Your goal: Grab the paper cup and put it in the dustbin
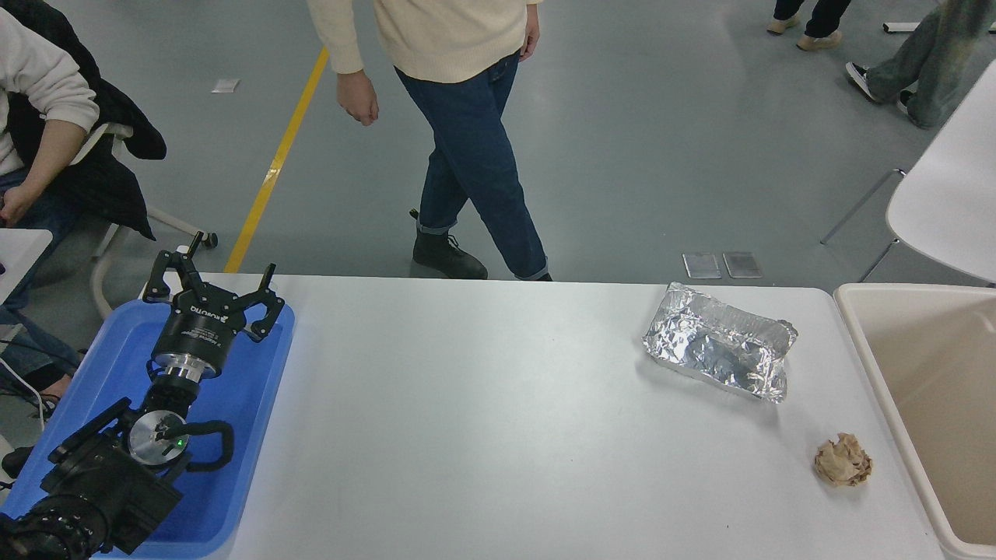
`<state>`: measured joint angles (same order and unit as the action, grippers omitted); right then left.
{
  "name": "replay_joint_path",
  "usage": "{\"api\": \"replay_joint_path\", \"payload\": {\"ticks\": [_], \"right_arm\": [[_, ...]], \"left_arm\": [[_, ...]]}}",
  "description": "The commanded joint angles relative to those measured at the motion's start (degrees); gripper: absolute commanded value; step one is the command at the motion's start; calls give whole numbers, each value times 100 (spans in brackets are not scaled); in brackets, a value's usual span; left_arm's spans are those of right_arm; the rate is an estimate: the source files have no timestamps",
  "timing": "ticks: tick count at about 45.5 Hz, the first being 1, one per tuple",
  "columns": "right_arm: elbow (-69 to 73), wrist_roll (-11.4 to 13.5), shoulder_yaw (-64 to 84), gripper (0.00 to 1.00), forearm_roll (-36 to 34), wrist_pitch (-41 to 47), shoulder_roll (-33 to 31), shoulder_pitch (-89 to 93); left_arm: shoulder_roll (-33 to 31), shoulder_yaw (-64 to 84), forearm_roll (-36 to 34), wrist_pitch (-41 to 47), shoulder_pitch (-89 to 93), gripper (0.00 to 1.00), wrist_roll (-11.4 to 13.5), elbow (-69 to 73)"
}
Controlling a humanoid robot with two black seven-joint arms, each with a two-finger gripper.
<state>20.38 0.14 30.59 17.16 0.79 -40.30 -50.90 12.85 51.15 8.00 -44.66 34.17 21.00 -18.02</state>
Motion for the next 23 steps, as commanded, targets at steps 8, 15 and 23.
{"api": "replay_joint_path", "payload": {"ticks": [8, 15, 23], "right_arm": [[746, 3, -292, 100, 104, 53, -241, -490], [2223, -5, 1385, 100, 78, 70, -531, -1948], [3919, -14, 3232, 100, -2, 149, -496, -3522]], "left_arm": [[-1, 0, -9, -7, 2, 100, 0, 0], [-1, 0, -9, 2, 2, 100, 0, 0], [-1, 0, -9, -7, 2, 100, -9, 0]]}}
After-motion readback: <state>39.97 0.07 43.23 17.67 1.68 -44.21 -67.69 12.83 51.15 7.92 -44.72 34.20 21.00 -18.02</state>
